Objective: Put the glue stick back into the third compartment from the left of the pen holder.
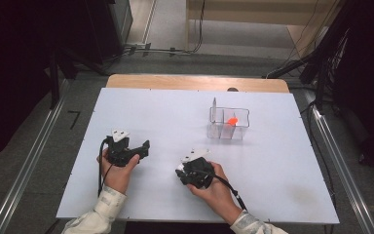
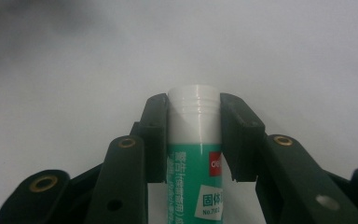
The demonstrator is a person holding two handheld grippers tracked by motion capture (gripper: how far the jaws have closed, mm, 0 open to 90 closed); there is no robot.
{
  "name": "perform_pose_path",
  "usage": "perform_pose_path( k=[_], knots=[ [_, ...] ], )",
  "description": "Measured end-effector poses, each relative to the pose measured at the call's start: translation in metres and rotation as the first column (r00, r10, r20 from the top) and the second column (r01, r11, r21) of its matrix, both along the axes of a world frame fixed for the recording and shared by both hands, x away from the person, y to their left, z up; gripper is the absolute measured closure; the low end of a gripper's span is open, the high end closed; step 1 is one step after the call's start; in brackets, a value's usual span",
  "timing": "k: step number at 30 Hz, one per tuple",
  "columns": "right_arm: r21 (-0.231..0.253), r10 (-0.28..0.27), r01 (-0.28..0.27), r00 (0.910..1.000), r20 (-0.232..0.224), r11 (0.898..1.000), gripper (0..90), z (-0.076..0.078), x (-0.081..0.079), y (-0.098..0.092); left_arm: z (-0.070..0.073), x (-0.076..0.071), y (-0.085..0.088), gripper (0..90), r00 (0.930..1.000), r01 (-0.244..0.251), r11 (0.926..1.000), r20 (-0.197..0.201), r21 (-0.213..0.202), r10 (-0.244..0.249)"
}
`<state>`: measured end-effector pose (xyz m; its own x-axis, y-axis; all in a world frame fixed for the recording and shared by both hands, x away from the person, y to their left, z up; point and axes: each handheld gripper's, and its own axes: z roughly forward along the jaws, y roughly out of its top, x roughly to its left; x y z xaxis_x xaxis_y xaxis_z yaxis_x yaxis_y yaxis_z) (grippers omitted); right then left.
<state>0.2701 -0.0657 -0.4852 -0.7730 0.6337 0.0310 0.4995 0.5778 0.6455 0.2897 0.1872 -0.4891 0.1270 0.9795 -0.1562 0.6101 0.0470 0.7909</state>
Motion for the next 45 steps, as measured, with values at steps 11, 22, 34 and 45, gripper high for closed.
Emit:
perform_pose_path(
  k=[11,22,34,45],
  knots=[
    [0.043,-0.037,0.037,0.9993,0.000,0.998,62.5,0.013,0.003,-0.020,0.000,0.000,0.000,17.8,1.0000,-0.001,1.0000,0.001,-0.001,0.001],
    [0.094,-0.074,0.073,0.9973,0.000,0.993,63.1,0.022,0.007,-0.045,0.000,0.000,0.000,17.8,1.0000,-0.002,1.0000,0.001,-0.003,0.002],
    [0.119,-0.141,0.135,0.9888,0.048,0.984,63.4,0.034,0.016,-0.073,0.000,0.000,0.000,17.8,1.0000,-0.001,1.0000,-0.002,-0.001,0.001],
    [0.156,-0.220,0.206,0.9728,0.073,0.966,63.5,0.049,0.028,-0.097,-0.001,0.000,-0.001,17.8,1.0000,0.002,1.0000,-0.007,0.001,-0.002]
  ],
)
